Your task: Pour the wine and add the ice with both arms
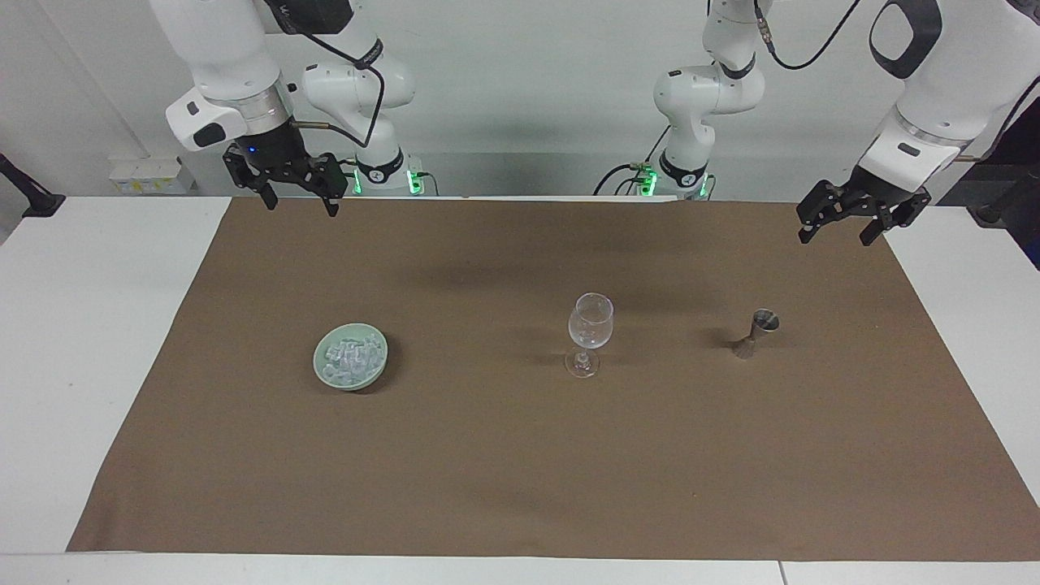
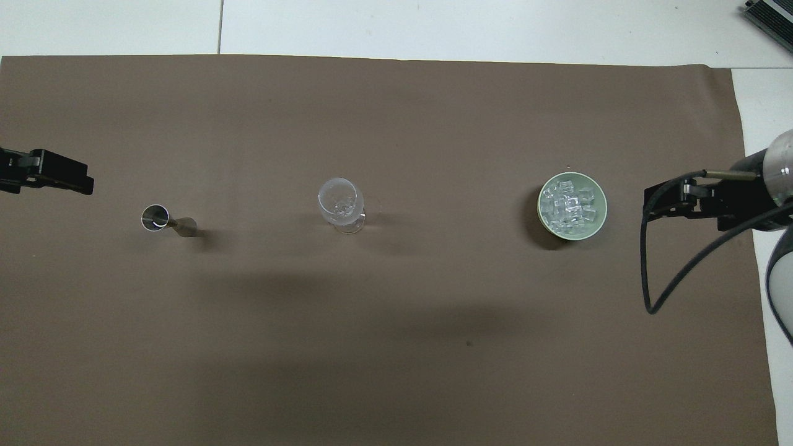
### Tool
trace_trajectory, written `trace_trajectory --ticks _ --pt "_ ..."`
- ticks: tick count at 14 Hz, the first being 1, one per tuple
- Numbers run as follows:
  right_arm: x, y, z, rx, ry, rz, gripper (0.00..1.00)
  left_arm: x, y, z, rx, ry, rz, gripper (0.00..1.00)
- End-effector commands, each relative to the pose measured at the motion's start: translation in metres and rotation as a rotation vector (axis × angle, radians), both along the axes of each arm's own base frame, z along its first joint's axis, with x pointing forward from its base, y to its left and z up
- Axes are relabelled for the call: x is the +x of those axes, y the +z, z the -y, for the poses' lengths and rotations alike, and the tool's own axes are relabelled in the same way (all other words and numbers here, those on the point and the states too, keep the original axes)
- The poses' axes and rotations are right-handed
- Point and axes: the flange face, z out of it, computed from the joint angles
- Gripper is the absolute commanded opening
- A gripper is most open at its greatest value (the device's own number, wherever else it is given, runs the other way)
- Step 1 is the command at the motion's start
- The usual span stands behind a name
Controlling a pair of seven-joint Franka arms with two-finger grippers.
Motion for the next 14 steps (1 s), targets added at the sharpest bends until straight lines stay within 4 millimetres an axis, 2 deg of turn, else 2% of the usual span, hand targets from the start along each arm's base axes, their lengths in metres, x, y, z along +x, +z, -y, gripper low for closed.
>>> trace_trajectory --ticks 1,11,14 --pt "-0.0019 0.0010 0.0037 0.026 0.001 0.015 1.00 -0.0020 0.0046 0.0020 0.003 0.003 0.016 1.00" --pt "-0.0019 0.0010 0.0037 0.026 0.001 0.015 1.00 -0.0002 0.0012 0.0026 0.011 -0.003 0.010 1.00" --pt "-0.0019 0.0010 0.0037 0.026 0.002 0.015 1.00 0.0043 -0.0040 0.0009 0.002 -0.073 0.017 1.00"
